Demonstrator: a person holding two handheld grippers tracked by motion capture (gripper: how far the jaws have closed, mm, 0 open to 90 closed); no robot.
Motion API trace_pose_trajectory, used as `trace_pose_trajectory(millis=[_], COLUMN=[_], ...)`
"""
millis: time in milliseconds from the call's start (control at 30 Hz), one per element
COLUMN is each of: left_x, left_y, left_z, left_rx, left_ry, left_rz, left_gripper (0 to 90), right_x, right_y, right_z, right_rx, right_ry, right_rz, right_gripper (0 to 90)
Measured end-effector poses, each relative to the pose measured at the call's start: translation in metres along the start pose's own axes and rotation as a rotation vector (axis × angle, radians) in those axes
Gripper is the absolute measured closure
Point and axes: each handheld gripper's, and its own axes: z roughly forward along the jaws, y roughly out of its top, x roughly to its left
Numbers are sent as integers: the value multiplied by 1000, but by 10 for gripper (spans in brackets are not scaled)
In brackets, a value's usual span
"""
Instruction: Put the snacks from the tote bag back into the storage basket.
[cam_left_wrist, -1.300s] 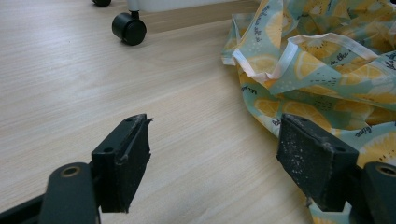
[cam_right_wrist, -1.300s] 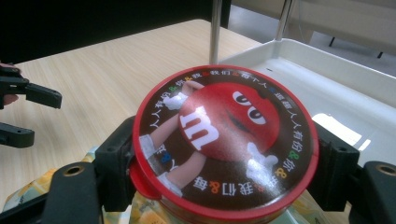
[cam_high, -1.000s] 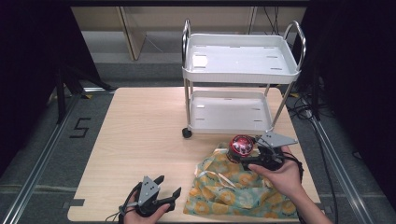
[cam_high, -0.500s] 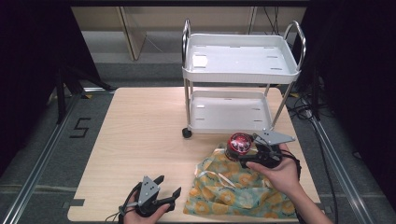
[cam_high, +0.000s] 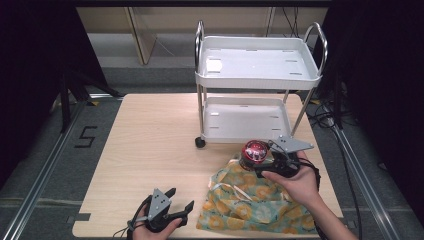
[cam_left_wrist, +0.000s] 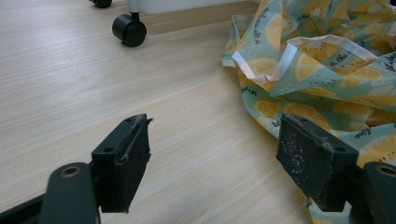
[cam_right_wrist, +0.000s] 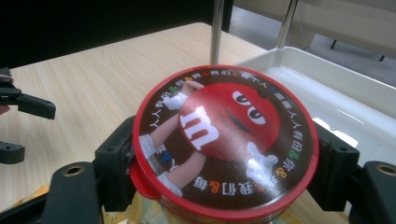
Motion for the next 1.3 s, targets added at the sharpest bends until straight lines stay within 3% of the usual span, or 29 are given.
trace_pose_trajectory(millis=[100, 233, 267, 300, 333, 433, 633, 667, 700, 767, 800, 933, 967, 1133, 1200, 1233, 1300], left_x=[-1, 0, -1, -1, 0, 1, 0, 0, 0, 0, 0, 0, 0, 0, 0, -1, 0], left_y=[0, 0, 0, 0, 1, 1, 1, 1, 1, 1, 1, 2, 2, 2, 2, 2, 2], left_z=[-1, 0, -1, -1, -2, -2, -3, -3, -3, -3, -1, -2, -2, -2, -2, -2, -2], left_rx=[8, -8, 2, 3, 7, 1, -2, -3, -2, -3, -23, -9, -5, -9, -9, -13, -8], left_ry=[8, -3, 12, 14, 11, 6, 11, 11, 10, 10, -1, 7, 10, 17, 16, 15, 16], left_rz=[-13, 3, -15, -15, 11, 11, 9, 9, 9, 9, 5, 13, 14, 11, 12, 7, 14], left_gripper=[251, 251, 251, 252, 252, 253, 256, 256, 256, 256, 256, 256, 256, 256, 256, 256, 256], right_x=[0, -1, 0, 2, 0, 3, 1, 3, 1, 2, 0, 0, -4, -2, -4, -3, -4], right_y=[2, 4, 5, 5, 6, 8, 10, 10, 11, 11, 11, 11, 12, 13, 14, 15, 16], right_z=[2, 7, 7, 9, 9, 12, 14, 14, 14, 15, 15, 15, 15, 16, 17, 17, 18], right_rx=[12, 5, 10, -2, 7, 15, 10, 17, 8, 8, 7, 4, 6, 19, 5, 13, 9], right_ry=[12, 12, 10, 3, 7, 15, 10, 15, 6, 12, 15, 13, 9, 19, -2, 8, 8], right_rz=[6, -28, -16, -2, -22, -9, -33, -16, -37, -18, -31, -17, -54, -8, -34, -15, -24], right_gripper=[267, 267, 267, 267, 267, 267, 267, 267, 267, 267, 267, 267, 267, 267, 267, 267, 267])
